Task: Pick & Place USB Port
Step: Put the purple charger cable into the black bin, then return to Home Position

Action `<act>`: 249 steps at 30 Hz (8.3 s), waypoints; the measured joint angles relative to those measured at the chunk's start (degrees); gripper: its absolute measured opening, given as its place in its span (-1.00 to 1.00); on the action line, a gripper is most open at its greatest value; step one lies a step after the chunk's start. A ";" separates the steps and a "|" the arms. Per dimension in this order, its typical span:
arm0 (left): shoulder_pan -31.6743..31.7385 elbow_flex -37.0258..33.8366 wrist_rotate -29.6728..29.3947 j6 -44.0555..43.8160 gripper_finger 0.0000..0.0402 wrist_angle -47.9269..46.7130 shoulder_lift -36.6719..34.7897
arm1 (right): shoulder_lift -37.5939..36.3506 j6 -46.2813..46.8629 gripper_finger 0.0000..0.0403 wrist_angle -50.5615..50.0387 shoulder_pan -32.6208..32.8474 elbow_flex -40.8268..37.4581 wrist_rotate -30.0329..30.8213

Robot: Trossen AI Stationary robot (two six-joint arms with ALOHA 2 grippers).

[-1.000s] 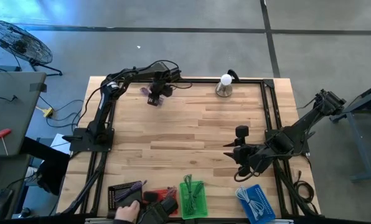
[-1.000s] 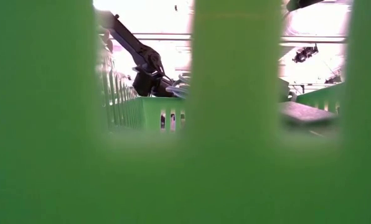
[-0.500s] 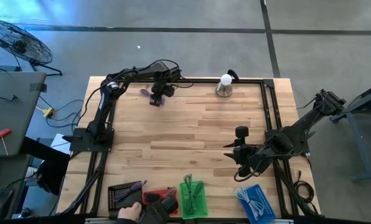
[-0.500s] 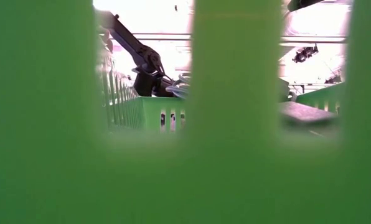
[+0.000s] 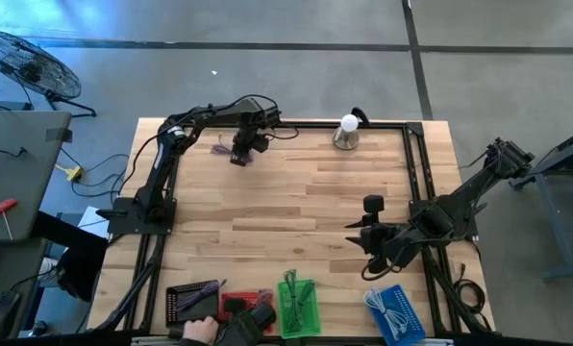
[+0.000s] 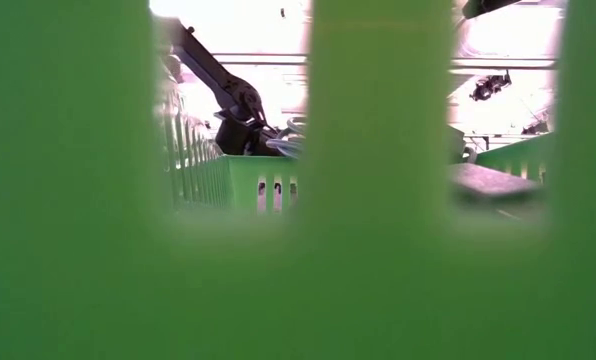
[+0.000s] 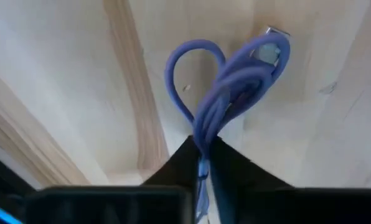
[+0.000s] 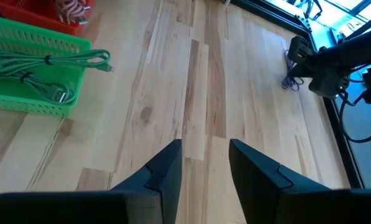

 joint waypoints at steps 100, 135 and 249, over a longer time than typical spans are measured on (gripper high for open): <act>-95.51 -2.84 2.53 -140.02 -0.96 -6.96 -16.87 | -0.02 3.77 -0.38 10.46 2.34 -0.02 -20.75; -94.45 -2.80 -24.40 -123.98 -0.74 -12.09 -17.24 | -0.61 -19.18 -0.45 38.08 2.29 -0.02 -27.59; -47.19 -75.06 9.13 -44.52 -1.00 92.03 -74.05 | -67.32 -18.02 -1.00 38.83 -25.09 -55.08 -20.43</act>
